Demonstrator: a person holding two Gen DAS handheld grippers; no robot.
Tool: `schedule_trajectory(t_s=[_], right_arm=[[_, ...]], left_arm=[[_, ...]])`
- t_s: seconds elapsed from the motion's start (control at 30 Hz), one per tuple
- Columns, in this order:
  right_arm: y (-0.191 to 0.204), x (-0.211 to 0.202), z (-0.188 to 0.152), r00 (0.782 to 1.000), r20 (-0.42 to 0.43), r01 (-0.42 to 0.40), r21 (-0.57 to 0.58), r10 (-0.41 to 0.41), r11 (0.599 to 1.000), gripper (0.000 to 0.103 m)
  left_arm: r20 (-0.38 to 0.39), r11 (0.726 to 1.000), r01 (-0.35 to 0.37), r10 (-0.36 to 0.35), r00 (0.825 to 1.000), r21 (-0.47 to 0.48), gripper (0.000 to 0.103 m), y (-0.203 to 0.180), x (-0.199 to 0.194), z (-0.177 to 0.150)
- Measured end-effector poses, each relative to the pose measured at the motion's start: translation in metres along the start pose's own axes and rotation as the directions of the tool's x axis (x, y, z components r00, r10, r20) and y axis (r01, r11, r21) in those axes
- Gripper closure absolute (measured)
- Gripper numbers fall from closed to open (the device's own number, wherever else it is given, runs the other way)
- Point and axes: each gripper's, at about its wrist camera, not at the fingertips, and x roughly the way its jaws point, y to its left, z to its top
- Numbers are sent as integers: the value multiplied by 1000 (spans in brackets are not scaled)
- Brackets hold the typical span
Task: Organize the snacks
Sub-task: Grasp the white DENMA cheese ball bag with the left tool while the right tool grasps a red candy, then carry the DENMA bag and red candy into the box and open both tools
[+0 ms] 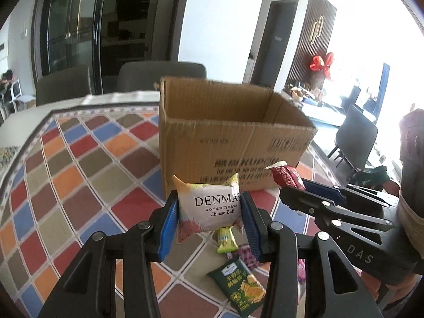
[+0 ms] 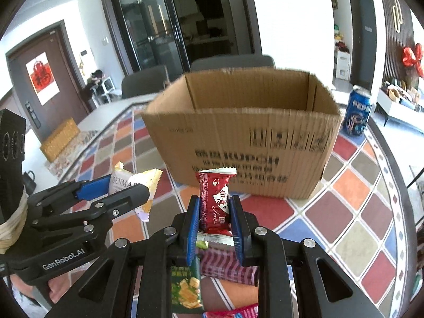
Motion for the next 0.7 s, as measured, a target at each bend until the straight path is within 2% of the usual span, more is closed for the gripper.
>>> schedule_trajectory(t_s=[0.33,0.7], right_arm=[[3,-18,25,996,85,-1,2,1,1000,79],[-4,-30,63,987,160,21,4,-21,1000,79]], left_arm=[[73,999,-15,13,997,29,58,-9,-13,35],[120,998,-27,21,993,49,58,-11,-9,72]])
